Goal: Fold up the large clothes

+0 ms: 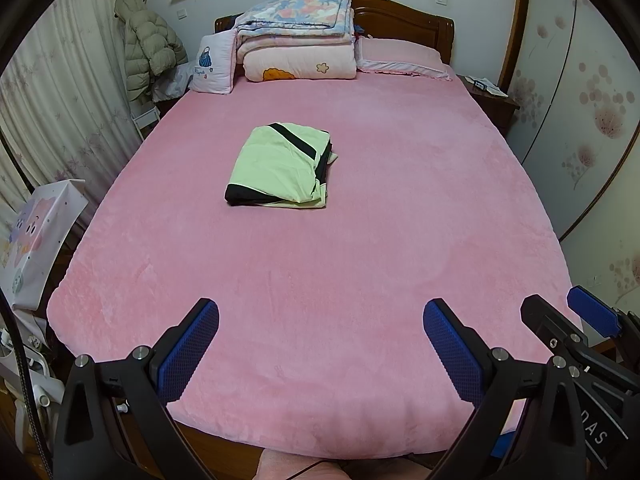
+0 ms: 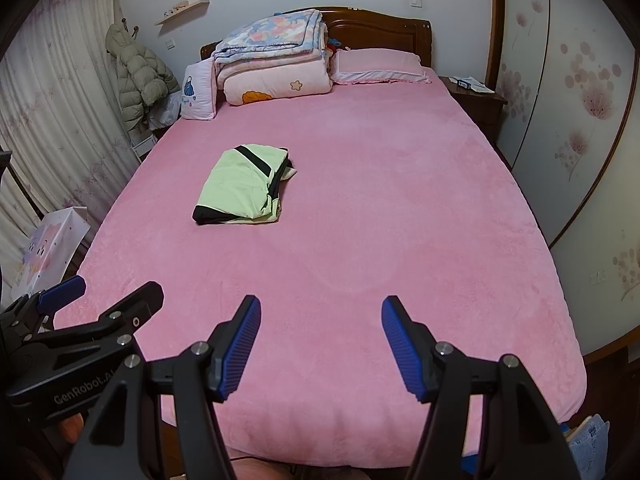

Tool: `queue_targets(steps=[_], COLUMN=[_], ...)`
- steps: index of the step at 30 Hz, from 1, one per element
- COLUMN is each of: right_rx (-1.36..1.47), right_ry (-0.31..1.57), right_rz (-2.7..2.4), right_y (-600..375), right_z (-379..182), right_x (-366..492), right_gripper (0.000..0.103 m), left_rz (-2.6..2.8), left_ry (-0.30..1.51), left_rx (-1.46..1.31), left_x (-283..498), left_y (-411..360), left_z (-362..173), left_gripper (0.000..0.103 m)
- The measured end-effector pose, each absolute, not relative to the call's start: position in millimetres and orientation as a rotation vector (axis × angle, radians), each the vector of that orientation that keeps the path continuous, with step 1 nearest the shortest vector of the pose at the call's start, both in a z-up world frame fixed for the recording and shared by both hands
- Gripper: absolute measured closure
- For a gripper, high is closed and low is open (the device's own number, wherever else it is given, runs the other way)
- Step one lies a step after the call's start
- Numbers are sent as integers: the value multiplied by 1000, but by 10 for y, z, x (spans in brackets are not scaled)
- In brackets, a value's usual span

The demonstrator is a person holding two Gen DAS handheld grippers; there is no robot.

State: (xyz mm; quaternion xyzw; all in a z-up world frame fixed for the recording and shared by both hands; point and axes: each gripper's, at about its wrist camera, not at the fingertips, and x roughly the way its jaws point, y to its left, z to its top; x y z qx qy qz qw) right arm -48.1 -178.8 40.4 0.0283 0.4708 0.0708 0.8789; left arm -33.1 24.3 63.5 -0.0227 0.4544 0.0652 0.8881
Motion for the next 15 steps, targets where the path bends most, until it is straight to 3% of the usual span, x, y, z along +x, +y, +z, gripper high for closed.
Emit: queue_targets(steps=[15], right_rx=[58], right_ry=[1000], right_rz=[133], right_y=[-1840], right_z=[324], right_x=[-596], right_gripper=[40], left_rz=[118], left_ry=[978], left_rx=[-54], left_x=[-349], left_y=[336], left_z=[564], left_gripper=[2])
